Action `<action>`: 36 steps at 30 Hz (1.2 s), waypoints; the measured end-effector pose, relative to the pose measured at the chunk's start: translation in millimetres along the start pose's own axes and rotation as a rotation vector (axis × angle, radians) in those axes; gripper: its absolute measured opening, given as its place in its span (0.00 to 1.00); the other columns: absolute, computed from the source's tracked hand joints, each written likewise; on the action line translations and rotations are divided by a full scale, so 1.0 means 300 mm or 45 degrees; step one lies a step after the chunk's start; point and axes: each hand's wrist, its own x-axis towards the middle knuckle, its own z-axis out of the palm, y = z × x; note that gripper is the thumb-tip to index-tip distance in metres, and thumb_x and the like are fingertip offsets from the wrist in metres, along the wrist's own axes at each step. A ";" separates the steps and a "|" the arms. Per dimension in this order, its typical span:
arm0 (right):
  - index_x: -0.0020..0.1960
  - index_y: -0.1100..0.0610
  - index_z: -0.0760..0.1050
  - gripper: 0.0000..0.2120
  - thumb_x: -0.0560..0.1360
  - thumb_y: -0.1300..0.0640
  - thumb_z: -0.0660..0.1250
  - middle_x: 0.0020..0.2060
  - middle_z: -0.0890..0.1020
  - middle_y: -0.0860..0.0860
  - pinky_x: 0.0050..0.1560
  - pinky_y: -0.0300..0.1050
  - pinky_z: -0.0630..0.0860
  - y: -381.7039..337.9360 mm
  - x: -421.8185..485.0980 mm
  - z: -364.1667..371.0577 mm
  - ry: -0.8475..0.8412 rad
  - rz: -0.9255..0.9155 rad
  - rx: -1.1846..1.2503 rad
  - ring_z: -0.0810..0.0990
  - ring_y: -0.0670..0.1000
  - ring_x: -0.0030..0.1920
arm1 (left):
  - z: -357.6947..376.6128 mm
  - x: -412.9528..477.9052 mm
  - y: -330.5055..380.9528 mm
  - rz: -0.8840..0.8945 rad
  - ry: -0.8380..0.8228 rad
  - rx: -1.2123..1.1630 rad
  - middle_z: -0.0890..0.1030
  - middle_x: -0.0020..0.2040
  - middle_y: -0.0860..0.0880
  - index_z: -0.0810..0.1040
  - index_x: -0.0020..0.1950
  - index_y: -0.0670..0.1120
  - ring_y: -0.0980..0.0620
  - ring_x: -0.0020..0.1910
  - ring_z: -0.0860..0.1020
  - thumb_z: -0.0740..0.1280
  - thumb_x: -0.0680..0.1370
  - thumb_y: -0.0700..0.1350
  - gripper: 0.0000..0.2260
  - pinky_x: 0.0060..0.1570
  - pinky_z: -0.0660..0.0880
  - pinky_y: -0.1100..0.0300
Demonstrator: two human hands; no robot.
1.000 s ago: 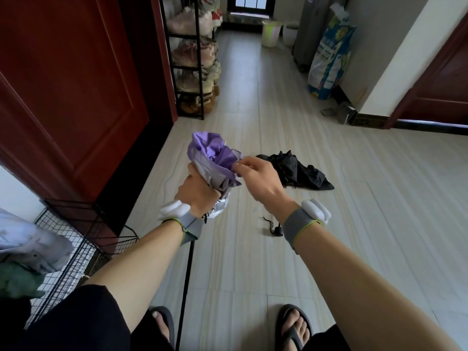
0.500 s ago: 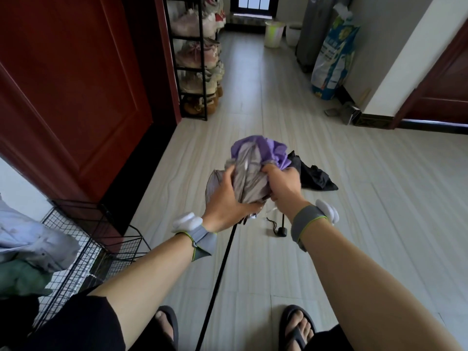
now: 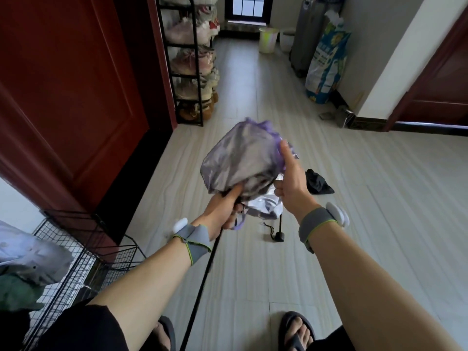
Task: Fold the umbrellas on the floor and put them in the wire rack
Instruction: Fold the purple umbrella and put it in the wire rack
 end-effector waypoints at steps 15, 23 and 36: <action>0.40 0.57 0.73 0.16 0.82 0.50 0.59 0.35 0.76 0.51 0.26 0.40 0.58 0.028 -0.015 -0.052 -0.085 0.082 -0.637 0.63 0.49 0.28 | -0.247 0.162 -0.023 -0.005 0.509 0.515 0.81 0.61 0.38 0.78 0.58 0.42 0.35 0.58 0.78 0.55 0.76 0.64 0.29 0.59 0.76 0.41; 0.34 0.53 0.74 0.14 0.78 0.53 0.71 0.28 0.74 0.48 0.25 0.40 0.56 -0.090 -0.105 0.052 -0.302 -0.177 -0.163 0.61 0.45 0.22 | -0.173 0.081 -0.003 0.429 0.594 0.893 0.81 0.52 0.36 0.75 0.54 0.38 0.33 0.58 0.77 0.59 0.82 0.49 0.14 0.58 0.72 0.43; 0.53 0.53 0.76 0.24 0.69 0.36 0.77 0.36 0.75 0.47 0.22 0.37 0.64 0.021 -0.093 0.054 -0.035 -0.026 -0.372 0.69 0.46 0.27 | -0.051 -0.026 -0.091 1.101 0.563 1.758 0.77 0.37 0.43 0.81 0.57 0.45 0.42 0.31 0.76 0.68 0.69 0.31 0.18 0.21 0.69 0.57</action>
